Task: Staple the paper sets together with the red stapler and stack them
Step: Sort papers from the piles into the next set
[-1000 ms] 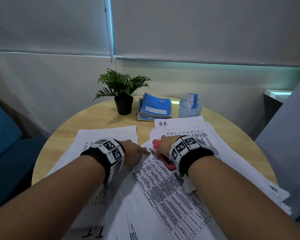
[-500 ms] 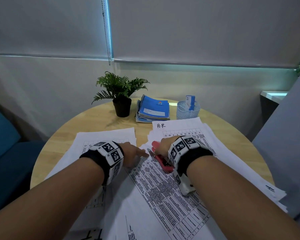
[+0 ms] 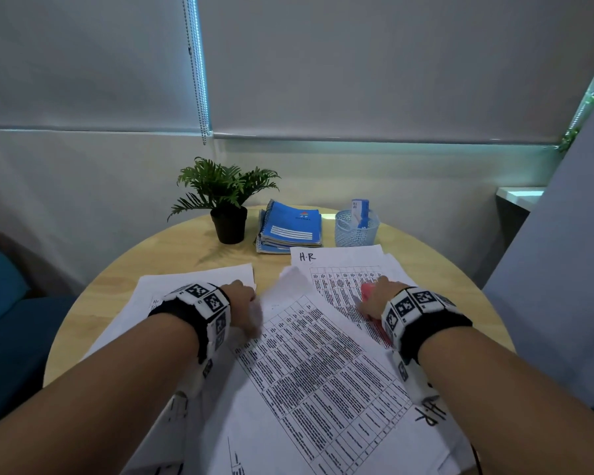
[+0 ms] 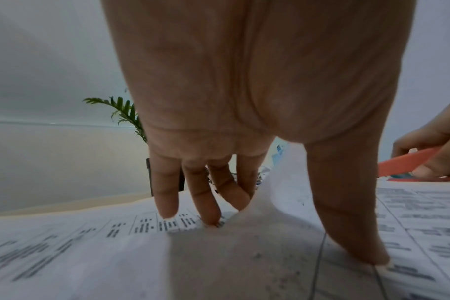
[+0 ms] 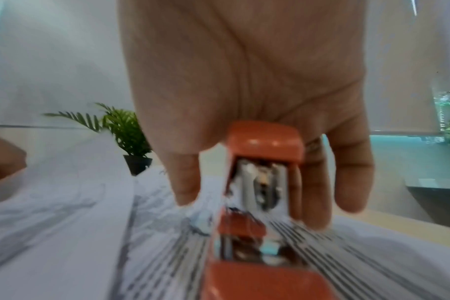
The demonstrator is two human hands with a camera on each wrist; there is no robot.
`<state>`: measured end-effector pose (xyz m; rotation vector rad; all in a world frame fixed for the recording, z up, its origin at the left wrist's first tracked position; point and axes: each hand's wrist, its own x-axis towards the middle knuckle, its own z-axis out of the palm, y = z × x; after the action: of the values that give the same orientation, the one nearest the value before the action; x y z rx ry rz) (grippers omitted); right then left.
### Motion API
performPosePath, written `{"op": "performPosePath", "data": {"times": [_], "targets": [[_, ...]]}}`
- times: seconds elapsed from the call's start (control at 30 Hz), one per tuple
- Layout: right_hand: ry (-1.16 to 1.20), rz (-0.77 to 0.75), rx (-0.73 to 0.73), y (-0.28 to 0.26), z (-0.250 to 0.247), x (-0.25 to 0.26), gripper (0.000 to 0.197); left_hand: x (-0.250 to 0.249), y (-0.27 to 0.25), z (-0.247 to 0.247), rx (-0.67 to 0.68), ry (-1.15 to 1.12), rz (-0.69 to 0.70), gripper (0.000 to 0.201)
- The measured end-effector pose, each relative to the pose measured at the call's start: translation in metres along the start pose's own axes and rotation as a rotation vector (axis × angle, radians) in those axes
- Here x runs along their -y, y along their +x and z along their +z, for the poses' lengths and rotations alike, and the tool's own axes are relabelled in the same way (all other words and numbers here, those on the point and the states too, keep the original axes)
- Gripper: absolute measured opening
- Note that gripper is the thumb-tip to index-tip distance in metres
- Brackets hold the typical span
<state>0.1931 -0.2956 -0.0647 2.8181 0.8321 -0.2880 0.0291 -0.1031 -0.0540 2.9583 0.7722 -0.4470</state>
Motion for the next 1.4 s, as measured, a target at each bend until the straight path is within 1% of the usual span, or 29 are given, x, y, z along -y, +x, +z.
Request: {"op": "performPosePath", "data": {"times": [0.03,0.07,0.1,0.13,0.17,0.2,0.23,0.27,0.33,0.37,0.43,0.47,0.57,0.67,0.73,0.8,0.87,0.97,1.03,1.1,1.17,1.27,1.33,1.4], "targets": [[0.073,0.055,-0.024,-0.002,-0.004,0.001,0.065,-0.001,-0.001,-0.003,0.025,0.006,-0.012,0.074],[0.155,0.104,-0.070,-0.006,-0.011,0.005,0.072,-0.003,-0.001,-0.005,0.042,0.014,-0.017,0.075],[0.241,0.103,-0.139,-0.007,-0.016,0.010,0.071,-0.005,-0.002,-0.007,0.049,0.017,-0.022,0.076],[0.302,0.060,-0.209,-0.011,-0.022,0.018,0.061,-0.005,-0.003,-0.009,0.045,0.012,-0.025,0.077],[0.356,-0.006,-0.246,-0.013,-0.026,0.025,0.048,-0.005,-0.003,-0.009,0.039,-0.012,-0.035,0.078],[0.446,-0.067,-0.249,-0.017,-0.028,0.033,0.033,-0.004,-0.002,-0.009,0.038,-0.050,-0.043,0.080],[0.553,-0.123,-0.225,-0.020,-0.027,0.043,0.022,-0.001,-0.002,-0.008,0.046,-0.095,-0.046,0.079],[0.650,-0.160,-0.170,-0.022,-0.025,0.052,0.014,0.001,-0.002,-0.008,0.049,-0.136,-0.037,0.076],[0.776,-0.206,-0.083,-0.021,-0.019,0.069,0.007,0.006,-0.005,-0.007,0.053,-0.181,-0.018,0.067],[0.810,-0.220,-0.092,-0.021,-0.017,0.075,0.007,0.008,-0.008,-0.008,0.049,-0.185,-0.005,0.061],[0.866,-0.210,-0.144,-0.020,-0.015,0.085,0.009,0.011,-0.011,-0.010,0.012,-0.201,0.051,0.045],[0.896,-0.197,-0.131,-0.020,-0.015,0.088,0.011,0.014,-0.013,-0.011,-0.011,-0.236,0.074,0.038],[0.969,-0.144,-0.019,-0.022,-0.013,0.097,0.024,0.021,-0.018,-0.014,-0.089,-0.369,0.096,0.023],[1.135,-0.091,0.003,-0.024,-0.012,0.105,0.020,0.023,-0.025,-0.013,-0.159,-0.480,0.143,0.012],[1.216,-0.069,0.022,-0.028,-0.014,0.108,0.025,0.022,-0.031,-0.011,-0.190,-0.507,0.174,0.006],[1.248,-0.057,0.038,-0.032,-0.017,0.108,0.029,0.023,-0.034,-0.009,-0.221,-0.530,0.207,0.006],[1.282,-0.040,0.058,-0.036,-0.018,0.108,0.029,0.024,-0.036,-0.008,-0.237,-0.548,0.231,0.007],[1.307,-0.007,0.037,-0.038,-0.017,0.110,0.022,0.025,-0.036,-0.007,-0.257,-0.547,0.261,0.024],[1.300,-0.008,0.020,-0.038,-0.017,0.113,0.021,0.024,-0.037,-0.007,-0.270,-0.549,0.265,0.027],[1.277,-0.049,0.013,-0.040,-0.017,0.114,0.024,0.023,-0.035,-0.007,-0.279,-0.569,0.247,0.028],[1.212,-0.118,-0.018,-0.042,-0.017,0.115,0.025,0.021,-0.032,-0.007,-0.295,-0.602,0.195,0.030],[1.141,-0.222,-0.119,-0.044,-0.016,0.112,0.018,0.017,-0.026,-0.009,-0.318,-0.626,0.130,0.034],[1.099,-0.270,-0.178,-0.044,-0.016,0.109,0.011,0.015,-0.024,-0.011,-0.322,-0.635,0.128,0.039],[1.052,-0.303,-0.232,-0.044,-0.015,0.106,0.010,0.014,-0.023,-0.014,-0.329,-0.643,0.134,0.042]]}}
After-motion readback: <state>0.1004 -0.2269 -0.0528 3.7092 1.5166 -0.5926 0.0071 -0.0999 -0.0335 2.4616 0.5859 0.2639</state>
